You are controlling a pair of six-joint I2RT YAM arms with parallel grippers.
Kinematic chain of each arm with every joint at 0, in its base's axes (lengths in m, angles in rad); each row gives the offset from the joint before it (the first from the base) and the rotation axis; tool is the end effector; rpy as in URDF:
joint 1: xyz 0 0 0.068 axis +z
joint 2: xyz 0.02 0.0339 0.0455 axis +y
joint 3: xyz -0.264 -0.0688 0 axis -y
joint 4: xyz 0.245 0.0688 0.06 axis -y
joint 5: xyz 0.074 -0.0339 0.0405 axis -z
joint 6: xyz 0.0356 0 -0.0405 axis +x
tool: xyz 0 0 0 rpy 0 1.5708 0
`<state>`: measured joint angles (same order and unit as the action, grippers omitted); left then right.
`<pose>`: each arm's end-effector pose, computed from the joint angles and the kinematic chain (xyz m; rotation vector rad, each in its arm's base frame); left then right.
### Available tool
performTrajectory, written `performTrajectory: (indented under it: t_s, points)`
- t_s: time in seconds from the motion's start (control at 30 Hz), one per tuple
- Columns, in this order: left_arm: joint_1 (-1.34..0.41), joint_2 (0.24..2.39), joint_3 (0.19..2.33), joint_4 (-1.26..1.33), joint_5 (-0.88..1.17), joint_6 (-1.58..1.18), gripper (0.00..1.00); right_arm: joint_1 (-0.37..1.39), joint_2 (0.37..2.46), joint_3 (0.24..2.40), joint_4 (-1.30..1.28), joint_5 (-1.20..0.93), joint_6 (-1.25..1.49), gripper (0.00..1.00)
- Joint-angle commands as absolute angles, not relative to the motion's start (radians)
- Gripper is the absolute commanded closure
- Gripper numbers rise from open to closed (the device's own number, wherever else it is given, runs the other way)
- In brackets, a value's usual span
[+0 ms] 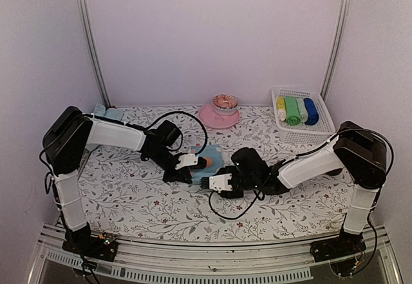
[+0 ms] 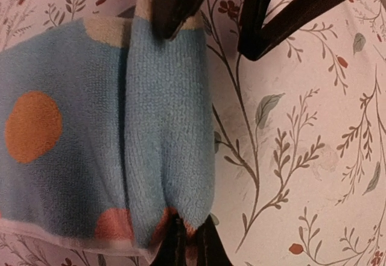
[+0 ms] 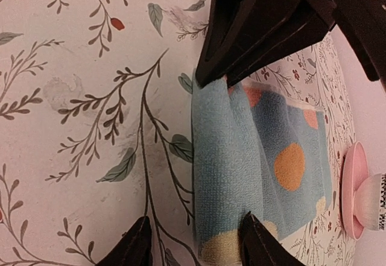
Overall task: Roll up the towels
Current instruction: Roll the towel at the center of the board.
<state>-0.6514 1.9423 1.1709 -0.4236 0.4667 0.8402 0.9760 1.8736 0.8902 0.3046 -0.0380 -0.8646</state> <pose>0.2862 -0.2384 0.1333 1.8992 1.8782 -0.5836 0.2061 0.3070 0.1260 -1.8036 1.3469 0.1026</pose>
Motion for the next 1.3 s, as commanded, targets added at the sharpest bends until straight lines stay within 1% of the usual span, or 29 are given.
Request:
performTrajectory:
  t_s: [0.0, 0.1, 0.4, 0.5, 0.63, 0.73, 0.77, 0.9, 0.97, 1.03, 1.1, 1.27]
  points:
    - [-0.634, 2.003, 1.187, -0.524, 0.502, 0.834, 1.00, 0.988, 1.915, 0.935, 0.354, 0.043, -0.893, 0.49]
    - [-0.631, 2.008, 1.196, -0.531, 0.511, 0.831, 1.00, 0.991, 1.933, 0.947, 0.352, 0.047, -0.904, 0.51]
    - [-0.611, 2.014, 1.213, -0.557, 0.538, 0.833, 1.00, 0.999, 1.987, 0.981, 0.345, 0.093, -0.916, 0.61]
    - [-0.607, 2.014, 1.210, -0.561, 0.543, 0.837, 1.00, 1.000, 2.010, 1.010, 0.320, 0.117, -0.912, 0.70]
    - [-0.603, 1.996, 1.203, -0.552, 0.537, 0.837, 1.00, 1.000, 2.026, 1.055, 0.238, 0.110, -0.870, 0.88]
    - [-0.598, 1.935, 1.175, -0.509, 0.507, 0.826, 0.99, 1.000, 2.014, 1.076, 0.164, 0.064, -0.829, 0.92]
    - [-0.598, 1.905, 1.161, -0.488, 0.493, 0.821, 0.94, 0.999, 2.007, 1.082, 0.139, 0.042, -0.808, 0.92]
    - [-0.594, 1.801, 1.072, -0.382, 0.450, 0.805, 0.66, 0.994, 2.002, 1.121, 0.018, -0.046, -0.745, 0.93]
    - [-0.592, 1.741, 1.009, -0.316, 0.434, 0.802, 0.55, 0.986, 2.008, 1.149, -0.049, -0.100, -0.703, 0.93]
    - [-0.591, 1.681, 0.931, -0.231, 0.415, 0.801, 0.48, 0.977, 2.007, 1.168, -0.087, -0.152, -0.673, 0.93]
    - [-0.591, 1.626, 0.853, -0.147, 0.392, 0.812, 0.46, 0.968, 2.010, 1.192, -0.131, -0.204, -0.645, 0.94]
    - [-0.590, 1.511, 0.662, 0.040, 0.348, 0.876, 0.46, 0.946, 2.037, 1.294, -0.260, -0.311, -0.590, 0.96]
